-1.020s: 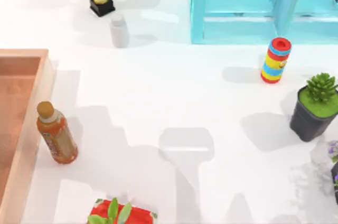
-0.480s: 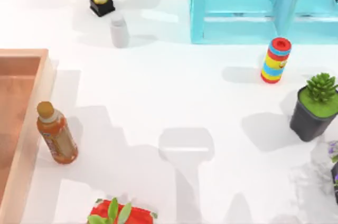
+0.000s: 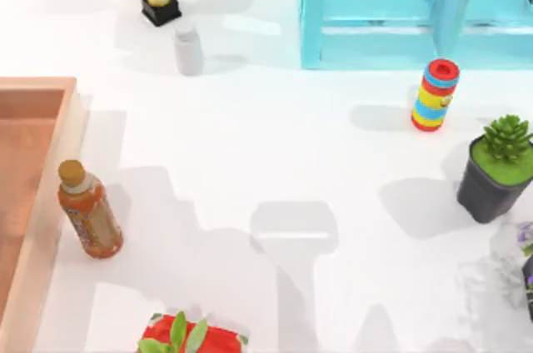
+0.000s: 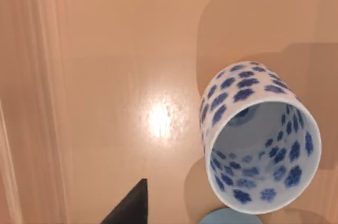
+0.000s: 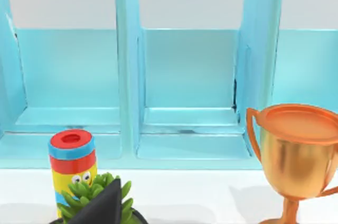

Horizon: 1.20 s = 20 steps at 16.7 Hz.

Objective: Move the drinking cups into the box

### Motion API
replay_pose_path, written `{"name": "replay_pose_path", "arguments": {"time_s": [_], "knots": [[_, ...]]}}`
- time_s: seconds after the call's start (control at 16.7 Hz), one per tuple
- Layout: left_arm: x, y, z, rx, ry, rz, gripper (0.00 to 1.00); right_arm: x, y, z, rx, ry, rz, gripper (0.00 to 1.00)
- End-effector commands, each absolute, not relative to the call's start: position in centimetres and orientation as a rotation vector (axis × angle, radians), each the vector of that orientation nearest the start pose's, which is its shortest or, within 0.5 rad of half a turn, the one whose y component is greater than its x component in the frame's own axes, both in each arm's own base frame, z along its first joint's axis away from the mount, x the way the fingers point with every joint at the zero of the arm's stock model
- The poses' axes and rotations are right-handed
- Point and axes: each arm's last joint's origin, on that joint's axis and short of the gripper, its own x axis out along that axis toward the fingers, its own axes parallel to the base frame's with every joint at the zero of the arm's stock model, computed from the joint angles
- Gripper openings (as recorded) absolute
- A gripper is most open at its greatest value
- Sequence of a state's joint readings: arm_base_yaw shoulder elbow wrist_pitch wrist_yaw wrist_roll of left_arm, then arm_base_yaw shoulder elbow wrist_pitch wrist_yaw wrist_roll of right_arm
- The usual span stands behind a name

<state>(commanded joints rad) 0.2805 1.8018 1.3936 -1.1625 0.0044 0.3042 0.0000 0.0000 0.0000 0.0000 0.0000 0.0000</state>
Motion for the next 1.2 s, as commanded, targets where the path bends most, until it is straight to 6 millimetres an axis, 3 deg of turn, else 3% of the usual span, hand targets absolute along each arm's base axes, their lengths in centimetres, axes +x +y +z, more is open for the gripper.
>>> {"name": "replay_pose_path", "arguments": {"time_s": [0.54,0.72,1.02,1.2], "knots": [[32.2,9.5,21.9,0.013,1.571,-0.022,1.0,10.6,-0.1,16.0,0.0,0.0,0.0,1.0],[32.6,9.7,24.3,0.01,1.577,-0.024,1.0,10.6,-0.1,16.0,0.0,0.0,0.0,1.0],[32.4,9.6,30.5,0.012,1.571,-0.021,1.0,10.6,-0.1,16.0,0.0,0.0,0.0,1.0],[32.1,9.5,31.6,0.014,1.569,-0.02,1.0,10.6,-0.1,16.0,0.0,0.0,0.0,1.0]]}}
